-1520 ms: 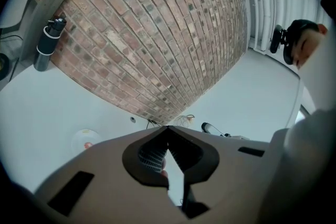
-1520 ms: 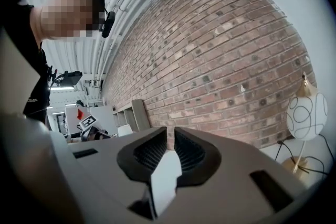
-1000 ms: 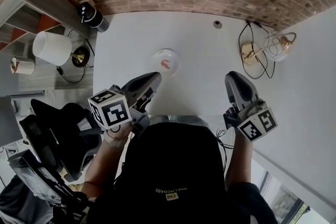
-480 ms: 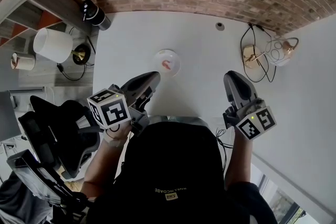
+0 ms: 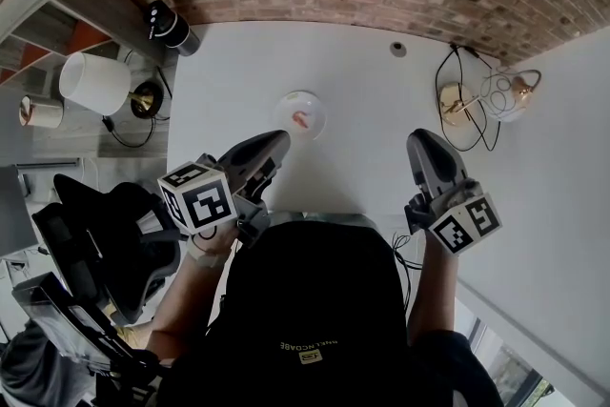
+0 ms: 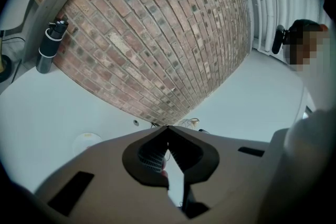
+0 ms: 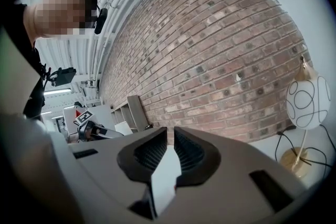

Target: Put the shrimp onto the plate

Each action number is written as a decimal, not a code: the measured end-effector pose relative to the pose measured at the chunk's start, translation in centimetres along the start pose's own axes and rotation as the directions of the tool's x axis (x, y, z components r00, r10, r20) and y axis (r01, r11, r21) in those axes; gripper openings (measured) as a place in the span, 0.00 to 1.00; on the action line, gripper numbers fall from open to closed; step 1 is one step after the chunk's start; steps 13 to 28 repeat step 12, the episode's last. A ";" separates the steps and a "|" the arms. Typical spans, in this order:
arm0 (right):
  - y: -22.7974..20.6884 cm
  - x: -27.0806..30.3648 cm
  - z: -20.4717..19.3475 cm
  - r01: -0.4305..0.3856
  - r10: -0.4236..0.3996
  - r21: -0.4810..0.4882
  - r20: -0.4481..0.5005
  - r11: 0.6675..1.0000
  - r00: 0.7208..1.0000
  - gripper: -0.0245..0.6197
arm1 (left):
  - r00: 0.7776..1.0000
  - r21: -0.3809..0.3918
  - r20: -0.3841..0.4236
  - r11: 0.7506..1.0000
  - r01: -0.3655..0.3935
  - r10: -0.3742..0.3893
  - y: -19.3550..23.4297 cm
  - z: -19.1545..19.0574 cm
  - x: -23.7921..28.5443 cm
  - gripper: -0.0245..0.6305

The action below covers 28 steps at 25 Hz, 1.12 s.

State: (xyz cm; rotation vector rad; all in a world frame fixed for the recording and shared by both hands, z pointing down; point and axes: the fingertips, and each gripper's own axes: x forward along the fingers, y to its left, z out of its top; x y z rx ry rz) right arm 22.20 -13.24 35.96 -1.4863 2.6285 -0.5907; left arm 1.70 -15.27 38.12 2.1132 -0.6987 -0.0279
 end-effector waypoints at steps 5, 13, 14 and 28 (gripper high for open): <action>-0.2 -0.2 -0.3 0.007 -0.007 0.009 -0.004 1.000 1.000 0.11 | 1.000 -0.004 0.000 1.000 -0.007 0.007 0.1 0.1 -0.2 0.04; -0.1 -0.1 -0.7 0.010 -0.010 0.013 -0.013 1.000 1.000 0.11 | 1.000 -0.010 0.005 1.000 -0.009 0.009 0.5 0.1 -0.3 0.04; -0.1 -0.1 -0.7 0.010 -0.010 0.013 -0.013 1.000 1.000 0.11 | 1.000 -0.010 0.005 1.000 -0.009 0.009 0.5 0.1 -0.3 0.04; -0.1 -0.1 -0.7 0.010 -0.010 0.013 -0.013 1.000 1.000 0.11 | 1.000 -0.010 0.005 1.000 -0.009 0.009 0.5 0.1 -0.3 0.04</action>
